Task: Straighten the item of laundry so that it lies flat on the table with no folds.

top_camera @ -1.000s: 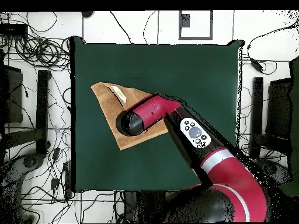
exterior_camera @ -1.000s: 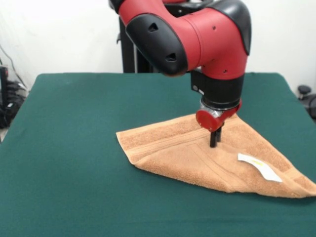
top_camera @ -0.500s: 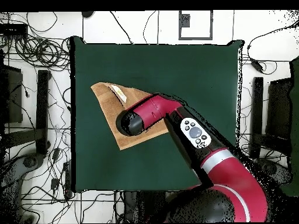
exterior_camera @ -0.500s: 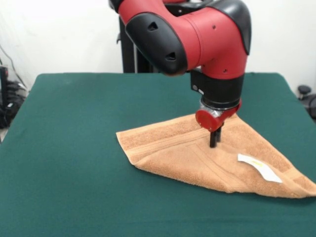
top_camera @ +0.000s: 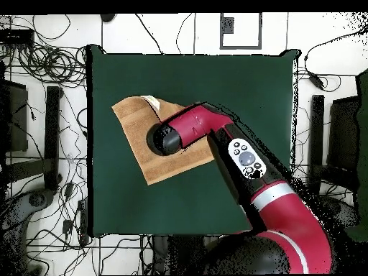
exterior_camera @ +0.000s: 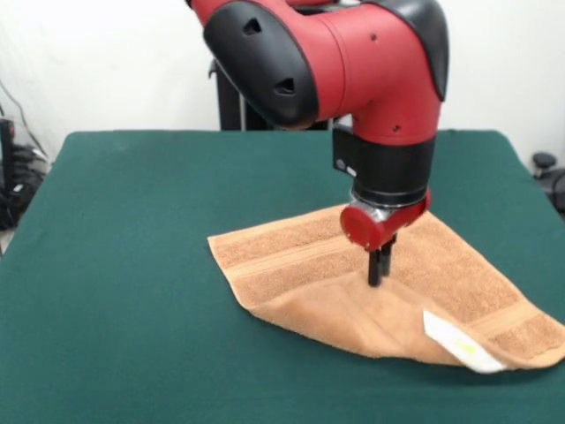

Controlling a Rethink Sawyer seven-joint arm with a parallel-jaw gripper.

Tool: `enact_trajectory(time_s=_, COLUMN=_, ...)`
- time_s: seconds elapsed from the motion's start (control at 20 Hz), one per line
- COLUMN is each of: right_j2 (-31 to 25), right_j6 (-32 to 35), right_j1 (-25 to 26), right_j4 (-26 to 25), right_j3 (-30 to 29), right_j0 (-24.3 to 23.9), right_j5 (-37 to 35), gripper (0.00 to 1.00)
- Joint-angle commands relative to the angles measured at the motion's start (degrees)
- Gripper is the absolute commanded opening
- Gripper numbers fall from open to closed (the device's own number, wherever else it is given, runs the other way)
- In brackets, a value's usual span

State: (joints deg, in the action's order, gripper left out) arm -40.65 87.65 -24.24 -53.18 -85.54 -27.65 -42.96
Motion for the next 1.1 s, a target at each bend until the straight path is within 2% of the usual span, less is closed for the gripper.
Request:
enact_trajectory(time_s=0.05, right_j2=-3.81, right_j6=-20.73, right_j1=2.9, right_j4=-1.47, right_j3=10.06, right_j0=2.2, right_j5=-2.91, gripper=0.0)
enact_trajectory(time_s=0.7, right_j2=-2.78, right_j6=-20.36, right_j1=4.53, right_j4=-3.39, right_j3=11.54, right_j0=3.64, right_j5=0.22, gripper=0.0)
enact_trajectory(time_s=0.75, right_j2=-3.0, right_j6=-20.79, right_j1=4.73, right_j4=-3.28, right_j3=11.78, right_j0=3.65, right_j5=0.36, gripper=1.0)
enact_trajectory(time_s=0.9, right_j2=-3.52, right_j6=-16.81, right_j1=5.12, right_j4=-2.38, right_j3=10.81, right_j0=2.71, right_j5=3.58, gripper=1.0)
enact_trajectory(time_s=1.1, right_j2=-4.34, right_j6=-14.64, right_j1=4.02, right_j4=-0.86, right_j3=10.21, right_j0=2.4, right_j5=4.54, gripper=1.0)
